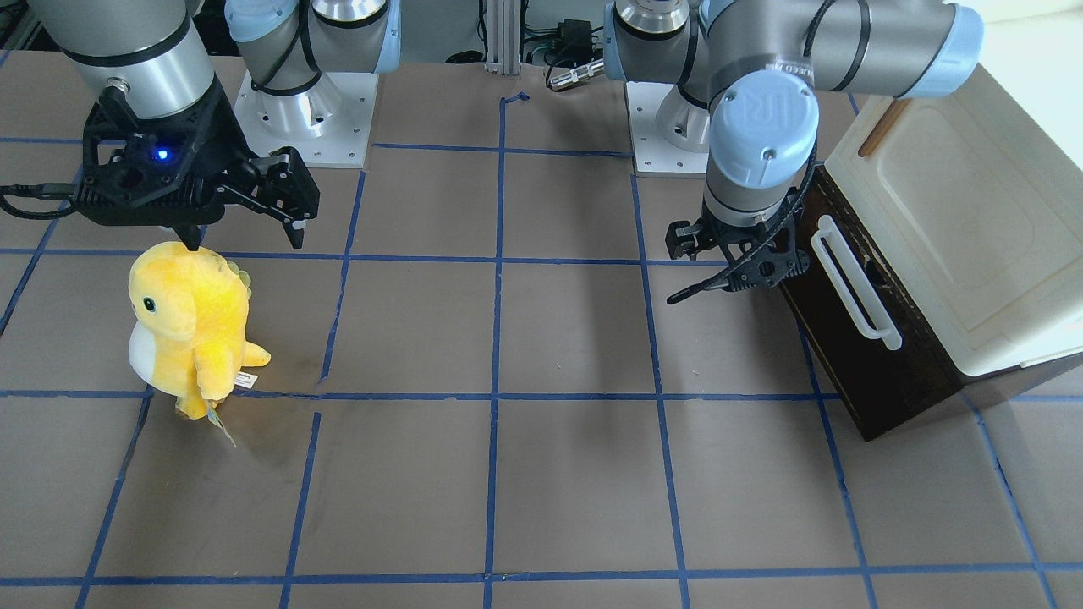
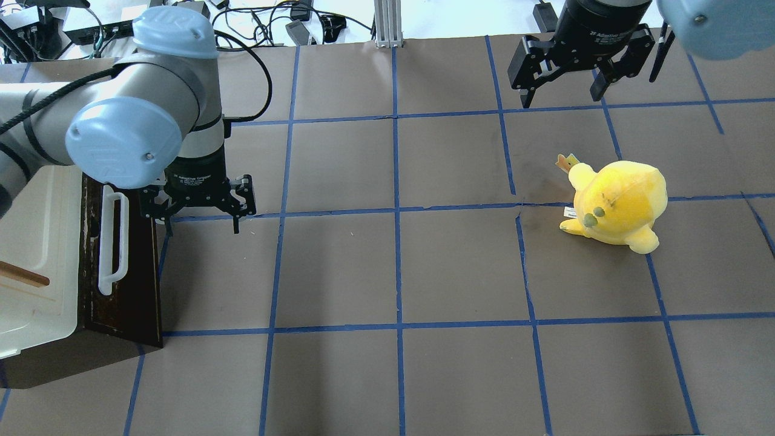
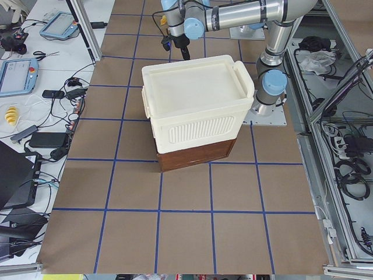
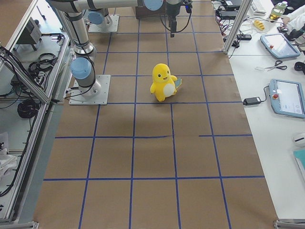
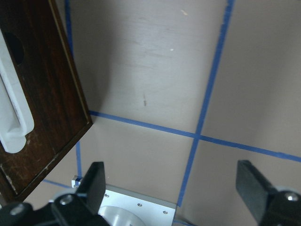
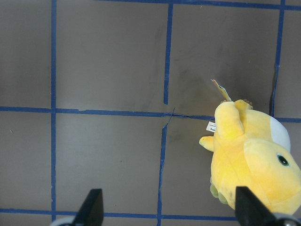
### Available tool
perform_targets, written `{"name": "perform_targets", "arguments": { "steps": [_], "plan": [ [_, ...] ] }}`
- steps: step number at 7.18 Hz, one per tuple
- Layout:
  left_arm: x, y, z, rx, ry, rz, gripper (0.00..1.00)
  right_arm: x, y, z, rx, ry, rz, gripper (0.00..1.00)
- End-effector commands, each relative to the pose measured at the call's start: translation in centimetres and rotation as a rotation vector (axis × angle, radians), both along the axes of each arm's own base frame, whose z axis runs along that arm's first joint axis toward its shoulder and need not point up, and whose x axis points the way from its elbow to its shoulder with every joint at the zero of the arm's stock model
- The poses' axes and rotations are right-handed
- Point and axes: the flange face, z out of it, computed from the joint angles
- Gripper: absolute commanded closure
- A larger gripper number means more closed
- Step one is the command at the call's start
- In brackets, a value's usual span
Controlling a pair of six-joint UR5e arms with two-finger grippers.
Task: Pull drawer sideways
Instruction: 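Lower the left gripper onto the white handle and close on it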
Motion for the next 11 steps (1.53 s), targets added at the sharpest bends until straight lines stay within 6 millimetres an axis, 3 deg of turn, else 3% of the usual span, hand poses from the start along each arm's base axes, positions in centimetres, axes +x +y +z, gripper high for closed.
{"name": "perform_targets", "arguments": {
  "steps": [1,2,4,6,7,9,11],
  "plan": [
    [-2.9,-0.1,-4.5,-0.003,-0.285,-0.041,0.0,0.0,0.0,0.0,0.0,0.0,0.001,0.0],
    [-4.2,-0.1,-6.5,-0.014,-0.401,-0.083,0.0,0.0,0.0,0.0,0.0,0.002,0.001,0.0],
    [-2.1,1.9,-11.4,0.053,-0.631,-0.22,0.0,0.0,0.0,0.0,0.0,0.0,0.0,0.0],
    [-1.0,1.7,-13.3,0.075,-0.773,-0.335,0.01,0.0,0.0,0.0,0.0,0.0,0.0,0.0],
    [-0.2,1.4,-13.9,0.104,-0.805,-0.368,0.12,0.0,0.0,0.0,0.0,0.0,0.0,0.0],
    [1.9,0.9,-14.7,0.163,-0.845,-0.391,0.12,0.0,0.0,0.0,0.0,0.0,0.0,0.0],
    [2.3,0.0,-16.0,0.168,-0.913,-0.451,0.12,0.0,0.0,0.0,0.0,0.0,0.0,0.0]
  ]
}}
